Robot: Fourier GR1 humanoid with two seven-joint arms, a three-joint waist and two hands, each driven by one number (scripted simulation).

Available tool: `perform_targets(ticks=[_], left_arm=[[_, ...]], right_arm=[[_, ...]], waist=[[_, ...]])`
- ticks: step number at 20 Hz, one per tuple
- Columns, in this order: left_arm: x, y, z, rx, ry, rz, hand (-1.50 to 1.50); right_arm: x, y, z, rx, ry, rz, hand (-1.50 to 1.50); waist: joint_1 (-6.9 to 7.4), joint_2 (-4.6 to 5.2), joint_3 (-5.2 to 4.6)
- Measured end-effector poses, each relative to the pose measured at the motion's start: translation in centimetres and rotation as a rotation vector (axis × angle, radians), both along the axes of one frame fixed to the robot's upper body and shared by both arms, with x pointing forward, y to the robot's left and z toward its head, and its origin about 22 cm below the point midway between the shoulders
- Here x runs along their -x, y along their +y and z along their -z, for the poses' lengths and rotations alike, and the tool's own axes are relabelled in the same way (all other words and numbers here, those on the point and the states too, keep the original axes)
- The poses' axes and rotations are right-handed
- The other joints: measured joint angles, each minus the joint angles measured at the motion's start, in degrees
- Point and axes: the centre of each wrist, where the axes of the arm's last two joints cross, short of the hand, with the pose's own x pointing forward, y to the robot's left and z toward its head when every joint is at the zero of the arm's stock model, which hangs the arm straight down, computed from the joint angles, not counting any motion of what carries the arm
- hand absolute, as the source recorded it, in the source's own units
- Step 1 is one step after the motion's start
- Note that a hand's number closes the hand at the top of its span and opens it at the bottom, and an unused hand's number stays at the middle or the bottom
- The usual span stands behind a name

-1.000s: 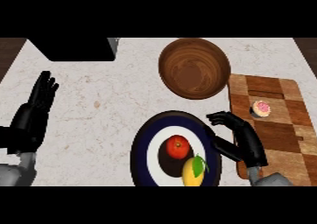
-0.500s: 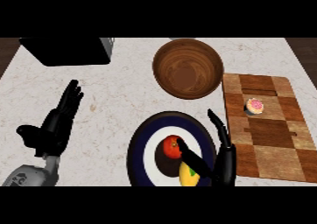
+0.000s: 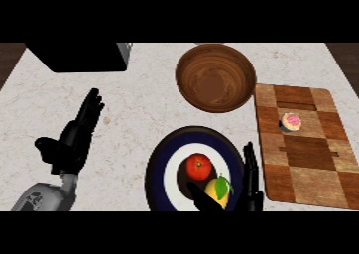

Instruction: Pick the tomato from the plate and place it in the bowl

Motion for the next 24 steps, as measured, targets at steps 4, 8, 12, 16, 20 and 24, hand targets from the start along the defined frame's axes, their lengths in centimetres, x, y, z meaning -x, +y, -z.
perform_targets(ticks=[4,8,12,16,20,24], left_arm=[[-0.1,-0.2,-0.2,0.000,-0.002,0.005,0.00],[-0.2,-0.4,0.0,-0.005,0.000,0.010,0.00],[-0.1,-0.9,0.1,-0.002,0.002,0.020,0.00],[-0.1,-1.1,-0.2,0.001,0.005,0.026,0.00],[-0.3,-1.1,-0.2,0.002,-0.001,0.023,0.00],[-0.8,-1.5,-0.1,0.002,0.001,0.023,0.00]], right_arm=[[0.5,-0.2,-0.9,-0.008,0.095,0.031,-1.50],[0.4,-0.6,-2.3,-0.018,0.246,0.042,-1.50],[-0.3,0.0,-4.0,-0.005,0.397,0.040,-1.50],[-0.9,0.9,-6.3,0.024,0.513,0.042,-1.50],[-0.7,2.2,-7.4,0.076,0.537,0.000,-1.50],[-0.5,2.9,-7.8,0.086,0.528,-0.027,-1.50]], waist=[[0.30,0.11,-0.02],[0.56,0.24,0.00],[1.23,0.29,0.10],[1.58,0.23,0.23],[1.68,0.24,0.34],[1.61,0.24,0.39]])
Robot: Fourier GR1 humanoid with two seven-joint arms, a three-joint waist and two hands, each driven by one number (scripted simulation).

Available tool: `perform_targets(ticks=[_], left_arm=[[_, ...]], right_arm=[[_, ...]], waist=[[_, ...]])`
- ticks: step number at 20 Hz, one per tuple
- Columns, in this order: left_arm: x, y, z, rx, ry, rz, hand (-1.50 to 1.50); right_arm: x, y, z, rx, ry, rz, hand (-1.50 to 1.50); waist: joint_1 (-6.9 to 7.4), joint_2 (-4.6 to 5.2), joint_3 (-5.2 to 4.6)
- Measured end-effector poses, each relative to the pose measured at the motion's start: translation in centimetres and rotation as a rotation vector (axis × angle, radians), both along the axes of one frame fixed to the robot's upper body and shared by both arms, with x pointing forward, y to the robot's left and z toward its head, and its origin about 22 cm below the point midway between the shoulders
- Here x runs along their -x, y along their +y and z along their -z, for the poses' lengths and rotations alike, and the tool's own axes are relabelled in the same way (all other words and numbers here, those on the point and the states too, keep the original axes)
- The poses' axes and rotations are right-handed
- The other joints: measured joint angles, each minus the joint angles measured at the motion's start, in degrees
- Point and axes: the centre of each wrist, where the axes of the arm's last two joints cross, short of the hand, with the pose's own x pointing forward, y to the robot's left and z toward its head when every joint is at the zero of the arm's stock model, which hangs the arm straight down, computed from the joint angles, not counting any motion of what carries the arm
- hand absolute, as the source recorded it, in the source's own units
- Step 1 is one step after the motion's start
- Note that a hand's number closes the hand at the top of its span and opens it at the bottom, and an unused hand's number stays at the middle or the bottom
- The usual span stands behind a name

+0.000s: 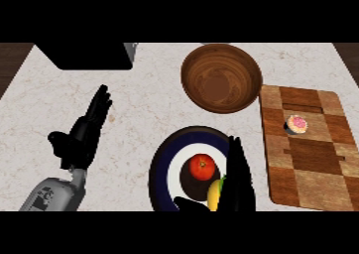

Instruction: Pick the tomato from the plate and place it in the bowl

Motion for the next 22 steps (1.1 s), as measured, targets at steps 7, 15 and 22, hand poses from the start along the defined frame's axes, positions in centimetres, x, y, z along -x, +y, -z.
perform_targets(ticks=[7,15,22], left_arm=[[0.0,-0.3,0.1,0.006,-0.001,0.008,0.00],[0.6,0.1,0.0,-0.005,-0.003,0.010,0.00],[0.4,-0.4,0.0,0.003,0.000,0.006,0.00]], right_arm=[[0.8,0.6,-0.5,-0.053,-0.066,-0.031,-1.50],[0.3,0.7,0.1,-0.131,-0.089,-0.014,-1.50],[0.6,1.4,2.5,-0.194,-0.052,0.004,-1.50]], waist=[[0.05,-0.01,0.04],[0.22,0.00,0.06],[0.18,0.05,0.07]])
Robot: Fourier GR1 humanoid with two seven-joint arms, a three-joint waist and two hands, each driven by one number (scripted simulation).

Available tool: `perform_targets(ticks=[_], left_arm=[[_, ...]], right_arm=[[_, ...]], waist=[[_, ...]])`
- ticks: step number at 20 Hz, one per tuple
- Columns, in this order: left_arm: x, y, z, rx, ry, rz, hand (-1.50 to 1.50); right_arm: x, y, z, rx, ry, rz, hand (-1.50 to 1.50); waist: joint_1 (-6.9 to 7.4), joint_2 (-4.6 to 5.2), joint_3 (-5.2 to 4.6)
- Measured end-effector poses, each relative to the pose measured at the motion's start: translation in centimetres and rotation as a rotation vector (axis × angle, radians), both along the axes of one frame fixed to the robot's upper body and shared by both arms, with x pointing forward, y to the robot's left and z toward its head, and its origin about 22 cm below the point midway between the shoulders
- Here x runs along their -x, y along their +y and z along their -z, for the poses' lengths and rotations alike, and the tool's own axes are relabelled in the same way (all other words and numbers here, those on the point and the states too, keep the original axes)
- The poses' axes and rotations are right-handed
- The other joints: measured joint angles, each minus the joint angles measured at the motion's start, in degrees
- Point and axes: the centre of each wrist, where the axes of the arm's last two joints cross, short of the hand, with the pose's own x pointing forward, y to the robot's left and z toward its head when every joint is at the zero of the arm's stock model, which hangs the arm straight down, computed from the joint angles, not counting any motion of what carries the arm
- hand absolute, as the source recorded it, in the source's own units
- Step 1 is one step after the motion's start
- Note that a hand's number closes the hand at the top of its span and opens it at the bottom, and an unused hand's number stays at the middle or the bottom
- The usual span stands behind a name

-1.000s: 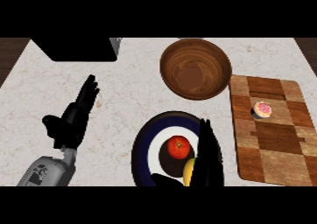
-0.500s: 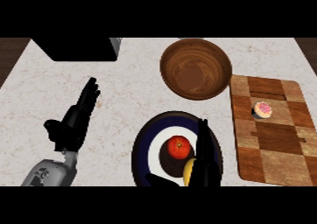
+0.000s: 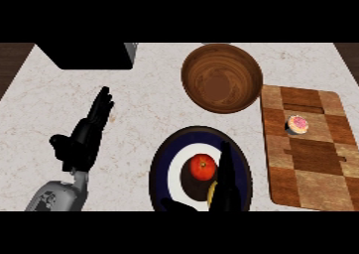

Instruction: Pick the tomato from the plate and place it in the bowl

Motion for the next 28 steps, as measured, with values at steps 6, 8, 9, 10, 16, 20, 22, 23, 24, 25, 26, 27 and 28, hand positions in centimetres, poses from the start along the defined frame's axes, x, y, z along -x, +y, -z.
perform_targets(ticks=[6,8,9,10,16,20,22,23,24,25,26,27,28], left_arm=[[0.3,0.2,0.3,0.004,0.003,0.003,0.00],[0.3,0.3,0.4,0.005,0.002,0.000,0.00],[0.2,0.6,0.5,0.004,0.004,0.003,0.00],[0.0,0.5,0.5,0.007,0.003,0.002,0.00],[0.3,0.7,-0.1,0.003,0.003,-0.001,0.00],[0.1,0.5,-0.2,0.009,0.007,0.002,0.00],[-0.2,0.4,0.0,0.002,0.000,0.001,0.00],[-0.2,0.2,-0.1,0.002,-0.004,-0.001,0.00],[0.2,0.1,0.2,0.001,-0.002,0.001,0.00],[0.2,0.0,0.3,-0.001,-0.001,0.005,0.00],[0.1,0.1,0.3,-0.001,0.000,0.003,0.00],[-0.1,0.1,0.1,-0.003,0.000,0.002,0.00],[-0.5,0.5,-0.2,-0.004,-0.001,0.004,0.00]], right_arm=[[-1.3,0.0,1.4,-0.035,0.030,0.028,-1.50],[-1.6,-0.1,2.4,-0.029,0.037,0.037,-1.50],[-1.8,-0.1,2.2,-0.026,0.038,0.044,-1.50],[-1.8,-0.2,2.7,-0.015,0.049,0.049,-1.50],[-2.4,-0.8,4.9,0.056,0.118,0.092,-1.50],[-3.3,-1.1,5.4,0.056,0.139,0.092,-1.50],[-3.5,-0.7,5.4,0.053,0.139,0.070,1.50],[-3.6,-0.5,5.4,0.055,0.138,0.055,1.50],[-3.6,-0.2,5.5,0.065,0.139,0.033,1.50],[-3.6,0.1,5.5,0.082,0.139,0.009,1.50],[-3.8,0.2,5.7,0.100,0.137,-0.008,1.50],[-3.7,0.3,5.7,0.117,0.135,-0.025,1.50],[-3.4,0.5,5.8,0.134,0.132,-0.049,1.50]], waist=[[0.04,0.00,0.00],[0.04,0.01,0.00],[-0.02,0.01,0.00],[-0.04,0.00,-0.01],[-0.03,-0.19,-0.12],[-0.02,-0.37,-0.25],[-0.02,-0.42,-0.30],[0.00,-0.44,-0.32],[0.06,-0.46,-0.32],[0.11,-0.46,-0.33],[0.13,-0.48,-0.33],[0.08,-0.49,-0.33],[0.04,-0.53,-0.35]])
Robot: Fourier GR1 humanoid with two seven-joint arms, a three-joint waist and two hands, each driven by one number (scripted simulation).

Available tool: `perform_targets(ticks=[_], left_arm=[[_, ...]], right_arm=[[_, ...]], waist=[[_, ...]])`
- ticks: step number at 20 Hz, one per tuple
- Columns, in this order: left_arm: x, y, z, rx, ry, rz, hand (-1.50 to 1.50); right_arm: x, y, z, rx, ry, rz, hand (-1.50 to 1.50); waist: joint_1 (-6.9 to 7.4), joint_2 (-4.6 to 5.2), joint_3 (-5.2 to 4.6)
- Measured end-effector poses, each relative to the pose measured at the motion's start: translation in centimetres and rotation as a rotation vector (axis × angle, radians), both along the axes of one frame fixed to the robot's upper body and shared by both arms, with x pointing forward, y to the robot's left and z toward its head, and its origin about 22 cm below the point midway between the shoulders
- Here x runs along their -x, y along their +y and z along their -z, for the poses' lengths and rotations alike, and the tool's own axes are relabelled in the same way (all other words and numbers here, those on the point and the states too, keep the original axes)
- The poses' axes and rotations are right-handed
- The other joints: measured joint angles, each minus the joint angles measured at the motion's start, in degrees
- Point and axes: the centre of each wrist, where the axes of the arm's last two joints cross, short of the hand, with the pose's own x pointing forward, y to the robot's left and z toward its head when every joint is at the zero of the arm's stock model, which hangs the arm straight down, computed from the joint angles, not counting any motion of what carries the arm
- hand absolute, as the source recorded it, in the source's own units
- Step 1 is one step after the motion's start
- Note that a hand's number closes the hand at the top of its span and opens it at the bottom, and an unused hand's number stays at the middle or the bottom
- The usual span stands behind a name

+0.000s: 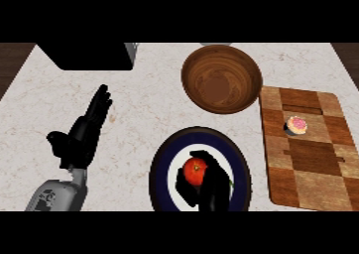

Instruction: Pick the tomato from the plate and place it in the bowl

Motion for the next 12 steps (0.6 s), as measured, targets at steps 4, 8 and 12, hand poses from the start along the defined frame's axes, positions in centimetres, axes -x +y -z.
perform_targets(ticks=[4,8,12], left_arm=[[-0.2,-0.1,0.1,0.006,-0.001,0.005,0.00],[0.4,0.0,-0.4,0.009,-0.002,0.005,0.00],[0.4,-0.5,-0.2,0.011,-0.005,0.016,0.00]], right_arm=[[-0.3,0.4,0.4,0.021,-0.017,-0.059,1.50],[0.1,1.1,0.3,0.016,-0.035,-0.106,1.50],[-1.8,2.9,-2.1,-0.020,-0.075,-0.210,1.50]], waist=[[0.05,-0.14,-0.05],[0.15,-0.09,0.04],[1.01,0.45,0.24]])
